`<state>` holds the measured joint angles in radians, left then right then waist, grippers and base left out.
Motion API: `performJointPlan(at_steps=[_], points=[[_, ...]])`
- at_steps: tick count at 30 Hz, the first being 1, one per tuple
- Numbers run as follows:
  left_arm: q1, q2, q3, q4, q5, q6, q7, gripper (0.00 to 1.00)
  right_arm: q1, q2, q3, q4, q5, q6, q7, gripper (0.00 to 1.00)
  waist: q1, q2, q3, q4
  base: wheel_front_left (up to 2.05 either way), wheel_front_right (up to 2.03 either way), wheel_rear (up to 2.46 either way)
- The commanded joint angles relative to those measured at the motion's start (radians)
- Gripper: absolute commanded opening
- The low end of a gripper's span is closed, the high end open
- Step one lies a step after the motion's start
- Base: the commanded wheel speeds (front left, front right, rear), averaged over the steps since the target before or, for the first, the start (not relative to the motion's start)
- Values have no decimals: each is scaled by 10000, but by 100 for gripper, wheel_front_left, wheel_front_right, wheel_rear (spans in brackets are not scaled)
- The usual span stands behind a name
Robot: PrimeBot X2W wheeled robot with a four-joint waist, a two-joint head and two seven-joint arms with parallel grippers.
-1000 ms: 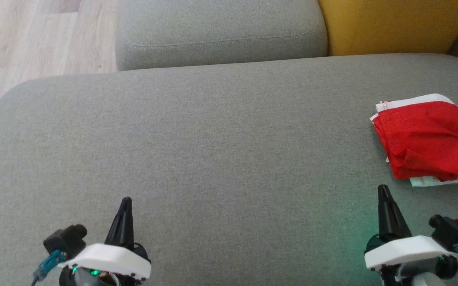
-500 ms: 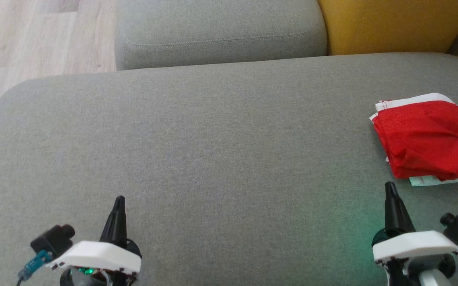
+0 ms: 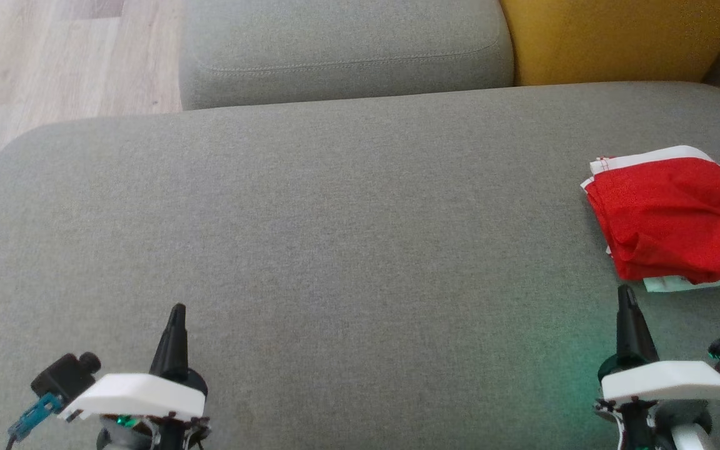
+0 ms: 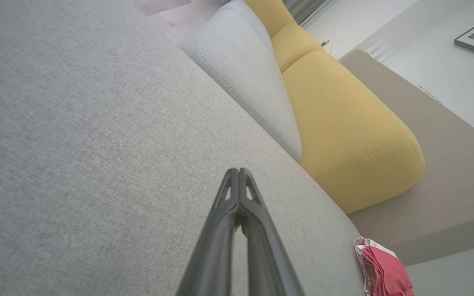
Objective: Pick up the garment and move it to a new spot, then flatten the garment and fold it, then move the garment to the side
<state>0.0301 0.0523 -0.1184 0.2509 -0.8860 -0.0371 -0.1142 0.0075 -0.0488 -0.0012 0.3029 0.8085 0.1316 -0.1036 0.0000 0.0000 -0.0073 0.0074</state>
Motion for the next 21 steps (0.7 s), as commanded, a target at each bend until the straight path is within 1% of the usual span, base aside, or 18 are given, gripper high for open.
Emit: performJointPlan(at_steps=[1, 21], points=[[-615, 132, 263, -295, -341, -118, 98, 0, -588, -159, 31, -386, 406, -4, 105, 0, 0, 0, 3, -2, 0, 0, 0], [-818, 150, 745, -234, -2299, -342, 629, 0, -737, -173, -212, -444, 2552, -6, 611, 0, 0, 0, 31, -22, 0, 0, 0]])
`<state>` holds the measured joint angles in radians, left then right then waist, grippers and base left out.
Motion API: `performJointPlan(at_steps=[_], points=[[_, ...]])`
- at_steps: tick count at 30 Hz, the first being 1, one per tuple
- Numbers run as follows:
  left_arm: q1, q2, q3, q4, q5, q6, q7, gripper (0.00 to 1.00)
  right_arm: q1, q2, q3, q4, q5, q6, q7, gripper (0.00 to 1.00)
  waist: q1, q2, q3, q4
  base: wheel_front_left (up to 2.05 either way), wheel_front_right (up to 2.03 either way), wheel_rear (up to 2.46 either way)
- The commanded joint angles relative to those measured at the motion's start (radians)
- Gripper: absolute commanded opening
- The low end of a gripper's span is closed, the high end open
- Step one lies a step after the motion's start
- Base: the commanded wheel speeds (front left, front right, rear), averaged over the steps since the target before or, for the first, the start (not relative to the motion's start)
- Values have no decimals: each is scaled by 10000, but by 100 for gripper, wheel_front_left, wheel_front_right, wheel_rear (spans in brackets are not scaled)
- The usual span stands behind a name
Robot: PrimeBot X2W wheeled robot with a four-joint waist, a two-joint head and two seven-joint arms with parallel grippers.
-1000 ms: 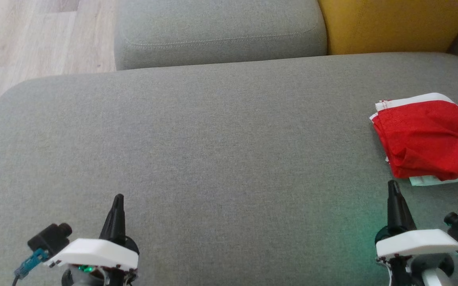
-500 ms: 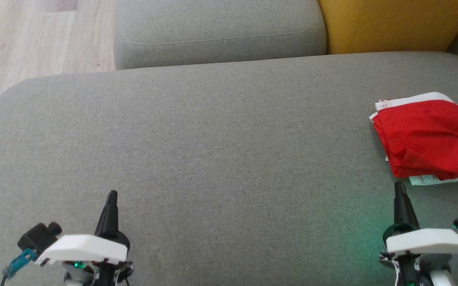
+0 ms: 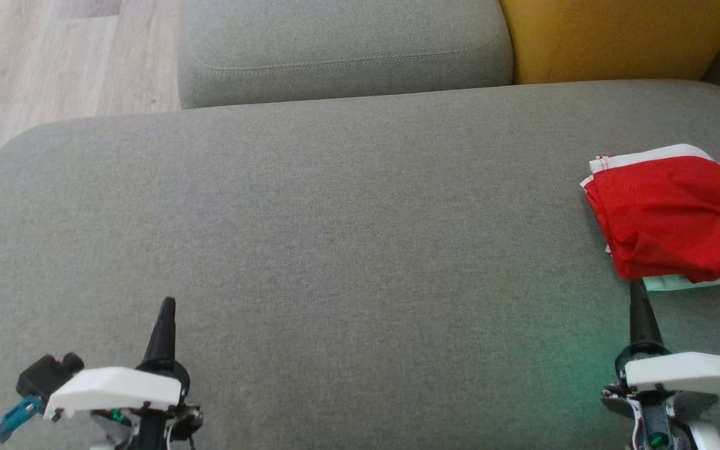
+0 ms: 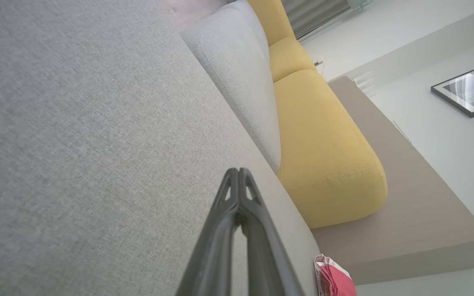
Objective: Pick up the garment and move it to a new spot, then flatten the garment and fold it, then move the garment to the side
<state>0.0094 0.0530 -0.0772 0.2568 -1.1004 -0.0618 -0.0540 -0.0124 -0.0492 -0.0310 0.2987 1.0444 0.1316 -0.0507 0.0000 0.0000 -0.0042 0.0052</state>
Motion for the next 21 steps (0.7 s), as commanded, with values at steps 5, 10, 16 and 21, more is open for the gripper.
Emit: performJointPlan(at_steps=[5, 10, 16, 21], points=[[-665, 145, 464, -277, -669, -154, 169, 0, -577, -171, 18, -417, 756, -6, 218, 0, 0, 0, 8, -5, 0, 0, 0], [-719, 146, 595, -260, -1181, -213, 313, 0, -616, -172, -50, -432, 1319, -6, 355, 0, 0, 0, 15, -10, 0, 0, 0], [-784, 147, 755, -240, -1795, -284, 486, 0, -664, -172, -133, -449, 1992, -7, 520, 0, 0, 0, 24, -17, 0, 0, 0], [-838, 147, 888, -224, -2302, -343, 631, 0, -703, -171, -203, -464, 2549, -7, 657, 0, 0, 0, 31, -22, 0, 0, 0]])
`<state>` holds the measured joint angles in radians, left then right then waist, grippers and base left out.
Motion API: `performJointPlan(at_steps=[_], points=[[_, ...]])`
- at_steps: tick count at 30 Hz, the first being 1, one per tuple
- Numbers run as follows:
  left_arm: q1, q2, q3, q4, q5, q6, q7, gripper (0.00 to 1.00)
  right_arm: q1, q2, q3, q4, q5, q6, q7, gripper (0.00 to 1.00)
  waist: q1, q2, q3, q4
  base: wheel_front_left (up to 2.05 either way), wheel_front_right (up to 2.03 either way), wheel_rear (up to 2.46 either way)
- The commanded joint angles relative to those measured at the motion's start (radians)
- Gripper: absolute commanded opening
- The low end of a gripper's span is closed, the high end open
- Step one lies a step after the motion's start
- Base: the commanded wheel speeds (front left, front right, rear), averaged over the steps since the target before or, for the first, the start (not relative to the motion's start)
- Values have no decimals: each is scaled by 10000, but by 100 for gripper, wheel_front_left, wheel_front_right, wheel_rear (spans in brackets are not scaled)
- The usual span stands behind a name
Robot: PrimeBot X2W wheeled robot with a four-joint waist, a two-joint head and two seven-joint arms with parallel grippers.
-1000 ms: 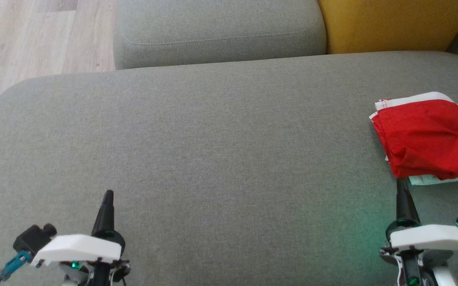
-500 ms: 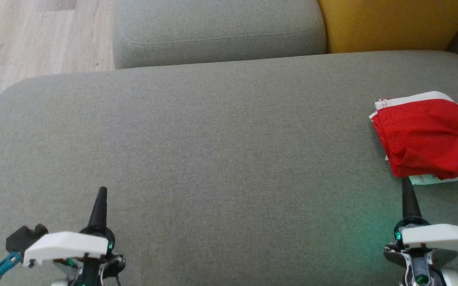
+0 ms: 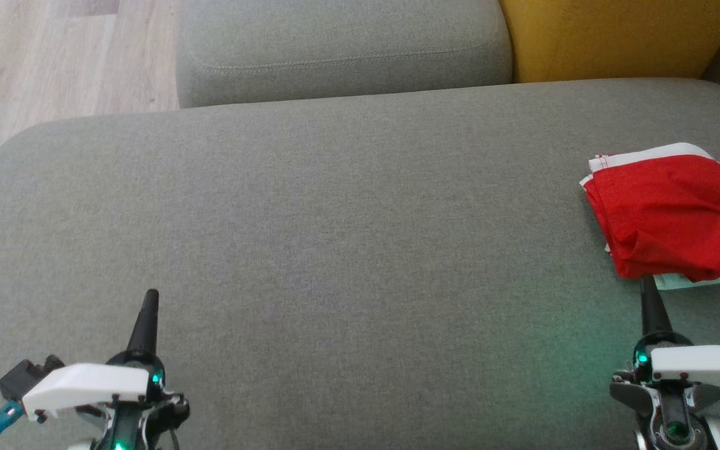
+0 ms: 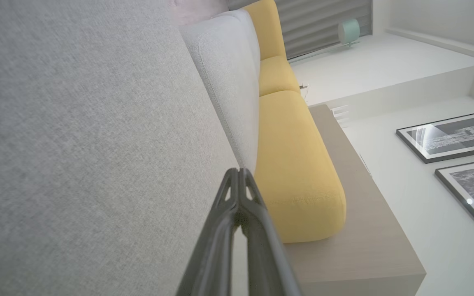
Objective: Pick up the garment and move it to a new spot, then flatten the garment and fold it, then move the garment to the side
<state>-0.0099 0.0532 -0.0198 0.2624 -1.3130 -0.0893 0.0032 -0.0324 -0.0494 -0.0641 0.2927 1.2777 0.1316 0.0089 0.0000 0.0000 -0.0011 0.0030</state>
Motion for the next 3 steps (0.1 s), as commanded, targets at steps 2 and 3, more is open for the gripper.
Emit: performJointPlan(at_steps=[2, 3], points=[[-666, 145, 368, -272, -380, -92, 118, 0, -519, -169, 101, -411, 440, -7, 117, 0, 0, 0, 3, -2, 0, 0, 0], [-677, 145, 395, -269, -482, -104, 147, 0, -527, -169, 87, -414, 552, -7, 144, 0, 0, 0, 5, -3, 0, 0, 0]])
